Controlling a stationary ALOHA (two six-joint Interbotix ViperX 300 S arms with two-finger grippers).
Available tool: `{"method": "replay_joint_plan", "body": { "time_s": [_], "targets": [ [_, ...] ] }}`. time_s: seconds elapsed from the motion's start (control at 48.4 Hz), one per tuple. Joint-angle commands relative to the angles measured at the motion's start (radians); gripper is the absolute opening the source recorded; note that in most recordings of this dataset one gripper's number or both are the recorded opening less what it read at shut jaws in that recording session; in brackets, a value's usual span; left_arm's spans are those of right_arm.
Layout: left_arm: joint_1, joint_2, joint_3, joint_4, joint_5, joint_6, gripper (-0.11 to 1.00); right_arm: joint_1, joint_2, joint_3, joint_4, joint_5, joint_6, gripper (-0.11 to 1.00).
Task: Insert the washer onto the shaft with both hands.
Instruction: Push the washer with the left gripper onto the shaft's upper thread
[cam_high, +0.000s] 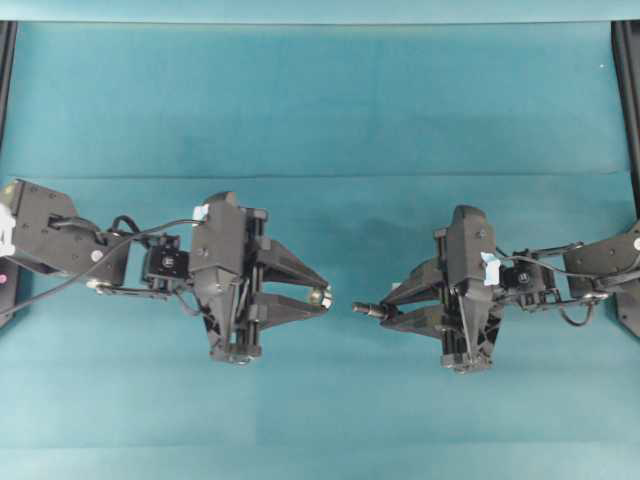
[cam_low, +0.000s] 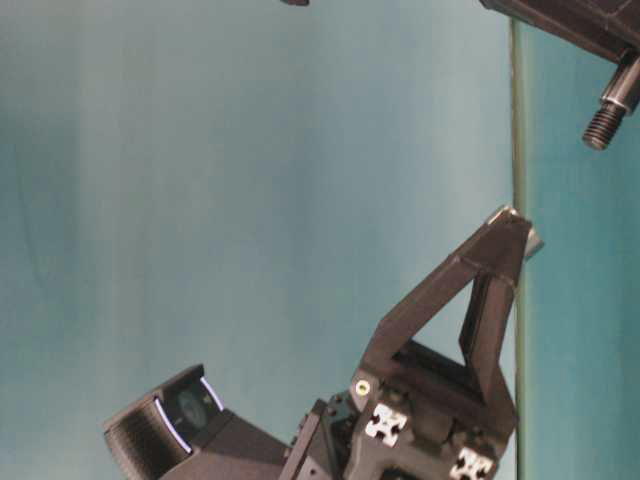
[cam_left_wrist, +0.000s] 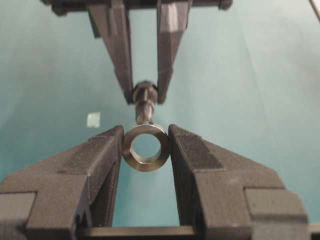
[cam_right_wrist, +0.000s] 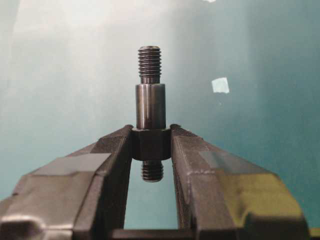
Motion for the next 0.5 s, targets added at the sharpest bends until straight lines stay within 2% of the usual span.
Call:
{"method": "replay_joint_plan", "body": {
  "time_s": [0.0,0.475],
  "targets": [
    [-0.003,0.005,-0.023,0.003,-0.009,-0.002,0.35,0.003,-0.006,-0.014,0.002,-0.02,0.009,0.0],
    [-0.008,0.043,-0.061,0.003,-0.011,-0.002,0.35,0.0,0.0,-0.021,0.002,-0.06,0.009,0.0]
  ]
}}
